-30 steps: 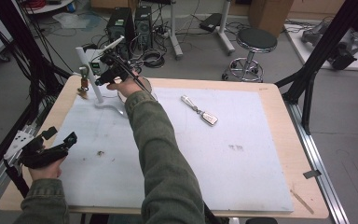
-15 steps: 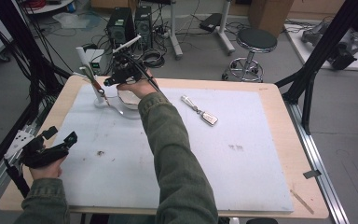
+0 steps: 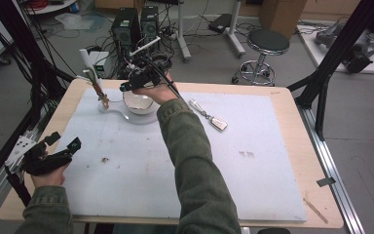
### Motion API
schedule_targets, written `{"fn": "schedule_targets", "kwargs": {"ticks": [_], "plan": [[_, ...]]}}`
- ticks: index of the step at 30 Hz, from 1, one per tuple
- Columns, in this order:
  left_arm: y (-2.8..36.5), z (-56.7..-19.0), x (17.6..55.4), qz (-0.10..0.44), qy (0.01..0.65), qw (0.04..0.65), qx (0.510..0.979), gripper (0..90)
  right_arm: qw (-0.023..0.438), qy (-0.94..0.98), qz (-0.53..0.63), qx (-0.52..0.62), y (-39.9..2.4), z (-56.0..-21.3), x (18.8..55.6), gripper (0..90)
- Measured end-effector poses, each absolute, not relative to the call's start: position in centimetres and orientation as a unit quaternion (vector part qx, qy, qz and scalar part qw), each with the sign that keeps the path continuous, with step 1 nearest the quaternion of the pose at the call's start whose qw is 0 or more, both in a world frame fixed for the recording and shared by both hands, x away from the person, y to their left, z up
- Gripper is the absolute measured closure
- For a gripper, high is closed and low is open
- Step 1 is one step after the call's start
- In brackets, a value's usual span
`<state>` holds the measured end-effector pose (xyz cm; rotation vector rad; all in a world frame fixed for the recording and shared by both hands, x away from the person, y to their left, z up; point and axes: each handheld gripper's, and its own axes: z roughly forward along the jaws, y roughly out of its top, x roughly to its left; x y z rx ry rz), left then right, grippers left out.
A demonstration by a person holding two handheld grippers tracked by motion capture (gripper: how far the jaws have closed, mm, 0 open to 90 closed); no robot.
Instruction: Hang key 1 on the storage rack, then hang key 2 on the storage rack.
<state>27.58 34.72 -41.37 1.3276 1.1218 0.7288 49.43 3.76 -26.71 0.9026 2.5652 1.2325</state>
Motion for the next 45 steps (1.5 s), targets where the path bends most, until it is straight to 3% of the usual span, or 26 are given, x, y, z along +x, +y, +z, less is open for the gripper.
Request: {"fn": "schedule_targets", "kwargs": {"ticks": [12,45], "plan": [[34.7,-41.4,27.6,0.315,0.481,0.587,0.570,9.8,0.111,0.858,0.393,0.311,0.0,-27.3,49.1,1.6],[34.5,-41.4,27.8,0.314,0.481,0.586,0.571,9.8,0.143,0.851,0.353,0.362,-8.2,-29.6,50.0,1.6]]}}
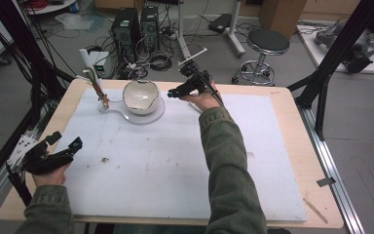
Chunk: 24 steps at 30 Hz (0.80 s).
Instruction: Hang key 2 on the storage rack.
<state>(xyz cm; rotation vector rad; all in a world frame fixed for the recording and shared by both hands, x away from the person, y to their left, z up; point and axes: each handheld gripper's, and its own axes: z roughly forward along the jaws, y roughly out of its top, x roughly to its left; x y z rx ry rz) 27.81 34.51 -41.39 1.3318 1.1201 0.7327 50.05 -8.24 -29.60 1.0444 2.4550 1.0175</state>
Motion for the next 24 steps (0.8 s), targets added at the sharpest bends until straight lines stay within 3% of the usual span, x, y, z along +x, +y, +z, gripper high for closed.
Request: {"fn": "schedule_targets", "kwargs": {"ticks": [24], "plan": [[34.5,-41.4,27.8,0.314,0.480,0.585,0.573,9.7,0.154,0.856,0.282,0.405,-13.2,-33.0,51.3,1.6]]}}
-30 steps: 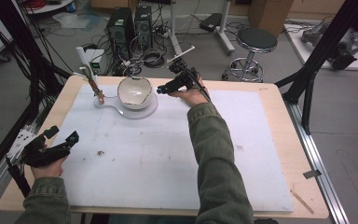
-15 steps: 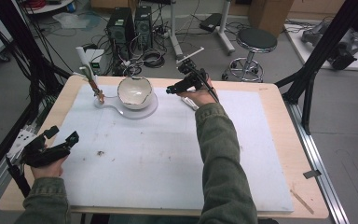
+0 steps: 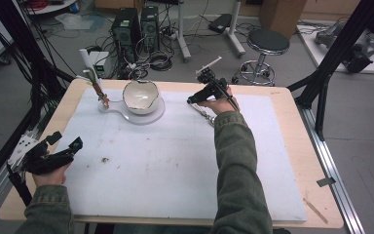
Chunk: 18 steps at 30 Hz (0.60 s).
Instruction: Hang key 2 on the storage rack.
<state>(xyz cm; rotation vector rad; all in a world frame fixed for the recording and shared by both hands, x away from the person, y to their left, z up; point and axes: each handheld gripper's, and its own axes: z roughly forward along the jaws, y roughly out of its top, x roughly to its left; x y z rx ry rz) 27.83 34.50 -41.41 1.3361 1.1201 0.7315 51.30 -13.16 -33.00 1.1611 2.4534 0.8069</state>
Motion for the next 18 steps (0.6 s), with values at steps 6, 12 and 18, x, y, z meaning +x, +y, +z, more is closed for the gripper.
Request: {"fn": "schedule_targets", "kwargs": {"ticks": [6,12,18], "plan": [[34.5,-41.4,27.8,0.314,0.480,0.586,0.573,9.7,0.152,0.857,0.277,0.407,-13.6,-33.5,51.6,1.7],[34.5,-41.4,27.8,0.314,0.481,0.586,0.572,9.7,0.151,0.854,0.279,0.413,-13.9,-34.3,52.4,1.7],[34.6,-41.4,27.8,0.314,0.481,0.584,0.574,9.8,0.148,0.853,0.275,0.418,-14.0,-35.6,53.4,1.8]]}}
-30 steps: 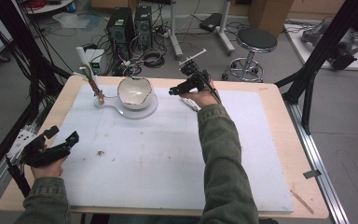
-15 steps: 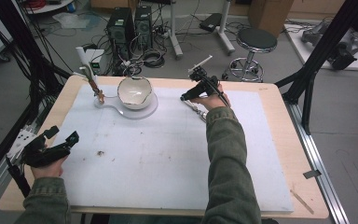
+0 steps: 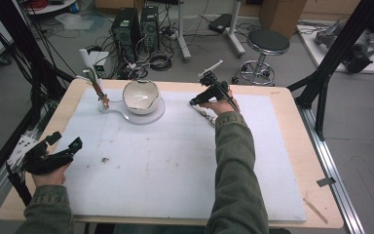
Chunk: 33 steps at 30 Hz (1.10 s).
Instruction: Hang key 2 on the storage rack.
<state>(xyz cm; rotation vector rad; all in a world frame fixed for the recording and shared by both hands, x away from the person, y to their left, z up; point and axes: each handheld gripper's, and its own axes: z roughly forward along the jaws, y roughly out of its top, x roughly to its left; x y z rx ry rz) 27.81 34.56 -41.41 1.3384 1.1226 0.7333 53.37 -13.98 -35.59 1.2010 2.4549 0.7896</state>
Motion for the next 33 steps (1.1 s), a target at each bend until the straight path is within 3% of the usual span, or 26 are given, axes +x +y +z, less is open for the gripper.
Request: {"fn": "schedule_targets", "kwargs": {"ticks": [20,24,33], "plan": [[34.5,-41.4,27.8,0.312,0.481,0.583,0.576,9.7,0.142,0.851,0.254,0.438,-12.6,-39.9,55.5,5.2],[34.6,-41.5,27.8,0.313,0.483,0.582,0.575,9.7,0.132,0.851,0.255,0.440,-12.6,-40.2,55.8,18.1],[34.3,-41.5,27.9,0.312,0.482,0.581,0.578,9.7,0.104,0.853,0.237,0.453,-13.3,-41.1,56.2,32.2]]}}
